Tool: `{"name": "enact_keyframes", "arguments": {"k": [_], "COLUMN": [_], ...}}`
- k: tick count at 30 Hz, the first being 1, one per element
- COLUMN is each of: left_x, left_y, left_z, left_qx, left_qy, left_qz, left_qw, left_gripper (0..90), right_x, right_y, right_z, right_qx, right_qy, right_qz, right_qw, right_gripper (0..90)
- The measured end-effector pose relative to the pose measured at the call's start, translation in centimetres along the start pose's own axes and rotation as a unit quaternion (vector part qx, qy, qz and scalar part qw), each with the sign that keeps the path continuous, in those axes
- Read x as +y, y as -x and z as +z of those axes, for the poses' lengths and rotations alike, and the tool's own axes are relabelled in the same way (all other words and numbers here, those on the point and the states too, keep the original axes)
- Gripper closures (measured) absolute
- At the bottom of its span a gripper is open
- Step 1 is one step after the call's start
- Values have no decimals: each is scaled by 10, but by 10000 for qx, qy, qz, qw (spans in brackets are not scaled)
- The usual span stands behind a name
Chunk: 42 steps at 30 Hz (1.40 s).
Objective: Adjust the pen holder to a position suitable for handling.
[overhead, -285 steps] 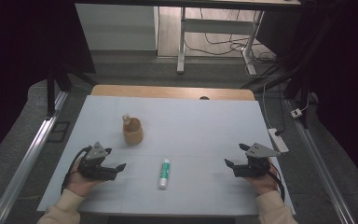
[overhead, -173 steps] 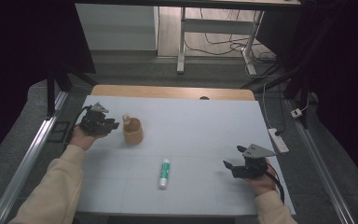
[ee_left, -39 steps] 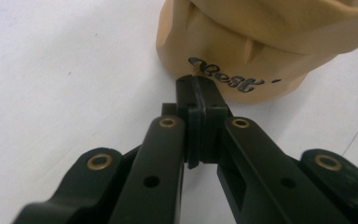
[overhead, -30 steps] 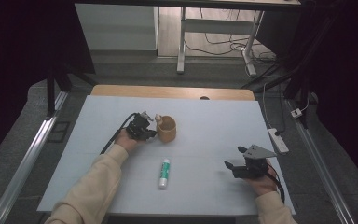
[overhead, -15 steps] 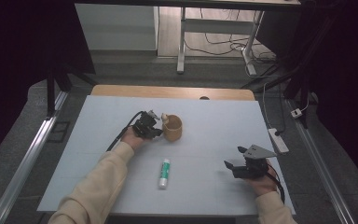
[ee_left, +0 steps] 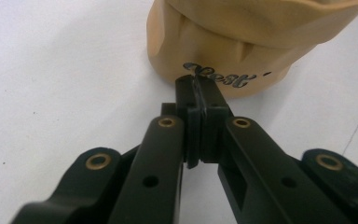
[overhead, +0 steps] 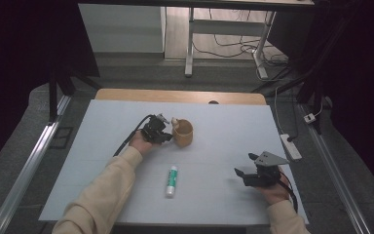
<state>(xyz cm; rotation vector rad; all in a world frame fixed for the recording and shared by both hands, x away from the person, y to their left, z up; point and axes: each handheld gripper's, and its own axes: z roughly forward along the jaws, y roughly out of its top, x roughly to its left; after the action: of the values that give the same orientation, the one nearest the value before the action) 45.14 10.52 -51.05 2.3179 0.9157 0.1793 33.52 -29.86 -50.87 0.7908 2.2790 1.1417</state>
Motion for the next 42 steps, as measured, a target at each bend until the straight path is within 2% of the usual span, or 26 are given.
{"name": "enact_keyframes", "arguments": {"k": [5, 9, 13, 15, 19, 26, 29, 32, 42], "left_x": [-5, -14, -25, -30, -41, -55, -61, -67, -102], "left_y": [5, 11, 14, 16, 21, 33, 39, 44, 43], "left_z": [-12, -24, -38, -45, -56, -74, -81, -85, -99], "left_qx": [25, 1, 41, 63, 68, 72, 22, 108, 155], "left_qy": [125, 250, 371, 374, 402, 450, 469, 420, 509], "left_qz": [74, 123, 63, 32, 47, 34, 97, 178, -110], "left_qw": [9999, 9996, 9993, 9993, 9992, 9990, 9988, 9989, 9985], "left_gripper": [834, 669, 497, 441, 382, 320, 311, 299, 283], "right_x": [0, 0, 0, 0, 0, 0, 0, 0, 0], "right_y": [0, 0, -1, -1, -1, -1, -2, -2, -2], "right_z": [-1, -2, -1, -1, -1, 0, 0, 0, 0], "right_qx": [-5, 13, -2, 21, 13, 22, 37, 62, 97], "right_qy": [0, -1, -21, -6, -16, -11, 8, 34, 37], "right_qz": [8, 2, -20, -19, -22, -26, -22, -37, -49], "right_qw": [10000, 10000, 10000, 10000, 10000, 10000, 10000, 10000, 9999], "right_gripper": [195, 195, 195, 195, 195, 196, 196, 195, 196]}}
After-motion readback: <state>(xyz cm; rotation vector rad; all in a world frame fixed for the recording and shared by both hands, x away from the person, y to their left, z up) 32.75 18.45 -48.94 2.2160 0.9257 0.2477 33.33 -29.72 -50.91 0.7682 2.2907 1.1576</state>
